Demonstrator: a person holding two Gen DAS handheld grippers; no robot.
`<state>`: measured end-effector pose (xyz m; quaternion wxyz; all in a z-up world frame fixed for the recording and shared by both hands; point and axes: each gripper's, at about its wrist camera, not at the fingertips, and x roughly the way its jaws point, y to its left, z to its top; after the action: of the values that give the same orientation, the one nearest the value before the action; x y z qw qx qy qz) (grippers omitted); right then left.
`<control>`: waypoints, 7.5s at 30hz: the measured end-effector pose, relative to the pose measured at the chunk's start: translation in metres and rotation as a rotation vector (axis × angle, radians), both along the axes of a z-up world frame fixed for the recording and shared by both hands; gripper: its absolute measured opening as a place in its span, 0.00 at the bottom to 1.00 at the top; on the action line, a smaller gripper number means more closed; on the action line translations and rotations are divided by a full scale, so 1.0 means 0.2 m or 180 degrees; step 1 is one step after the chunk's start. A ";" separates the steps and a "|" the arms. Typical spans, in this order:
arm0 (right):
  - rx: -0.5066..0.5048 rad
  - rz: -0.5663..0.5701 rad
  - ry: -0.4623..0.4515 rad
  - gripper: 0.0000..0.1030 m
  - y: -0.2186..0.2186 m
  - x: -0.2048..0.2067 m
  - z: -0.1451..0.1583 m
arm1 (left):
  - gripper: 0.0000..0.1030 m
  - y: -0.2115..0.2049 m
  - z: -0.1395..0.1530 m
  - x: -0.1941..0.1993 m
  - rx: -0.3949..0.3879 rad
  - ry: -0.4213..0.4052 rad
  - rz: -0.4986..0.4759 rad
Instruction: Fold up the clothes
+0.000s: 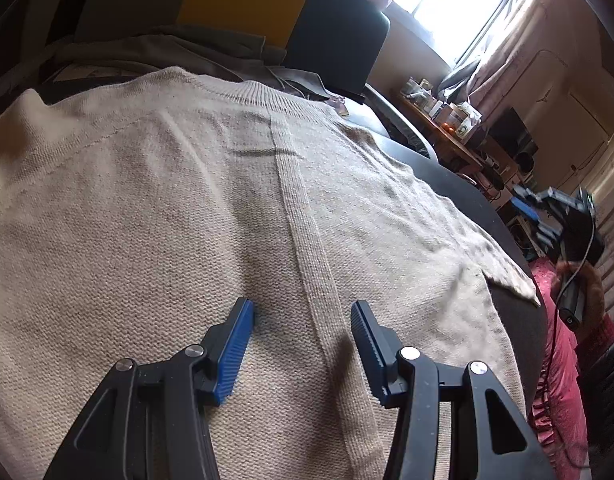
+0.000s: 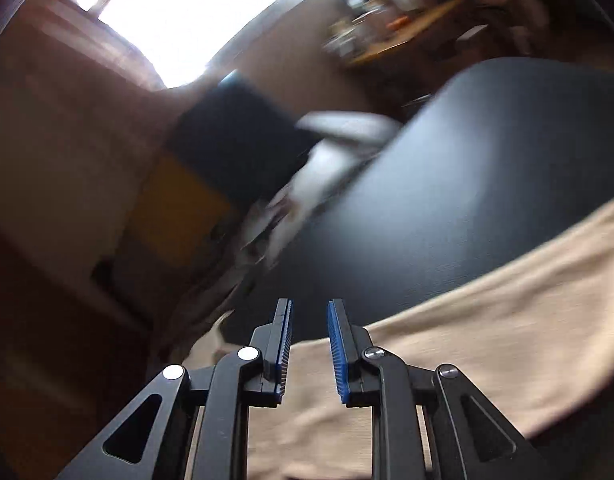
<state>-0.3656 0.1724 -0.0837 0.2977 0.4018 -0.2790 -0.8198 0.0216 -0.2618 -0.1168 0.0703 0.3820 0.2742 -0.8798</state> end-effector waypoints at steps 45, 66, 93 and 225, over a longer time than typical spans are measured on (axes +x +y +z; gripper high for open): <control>-0.0120 0.0432 -0.0230 0.10 -0.37 0.22 -0.22 | 0.51 -0.03 0.13 -0.52 0.0885 0.0022 -0.0413; 0.1291 0.1614 0.0711 0.91 -0.75 1.12 -0.29 | 0.55 0.60 0.22 -1.27 -0.1083 -0.0496 -0.1662; 0.0589 0.0654 0.0231 1.00 -0.61 0.79 -0.34 | 0.12 -0.36 0.49 -0.87 0.0495 0.0609 -0.0064; 0.0976 0.2855 0.0101 0.55 -1.57 0.32 -0.08 | 0.05 -0.82 0.05 -0.73 0.0386 0.0033 -0.0499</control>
<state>-0.3007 -0.1408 -0.0990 0.5638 0.5094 0.0508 -0.6481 -0.1253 -0.4265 -0.1061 -0.0234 0.4012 0.2966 -0.8663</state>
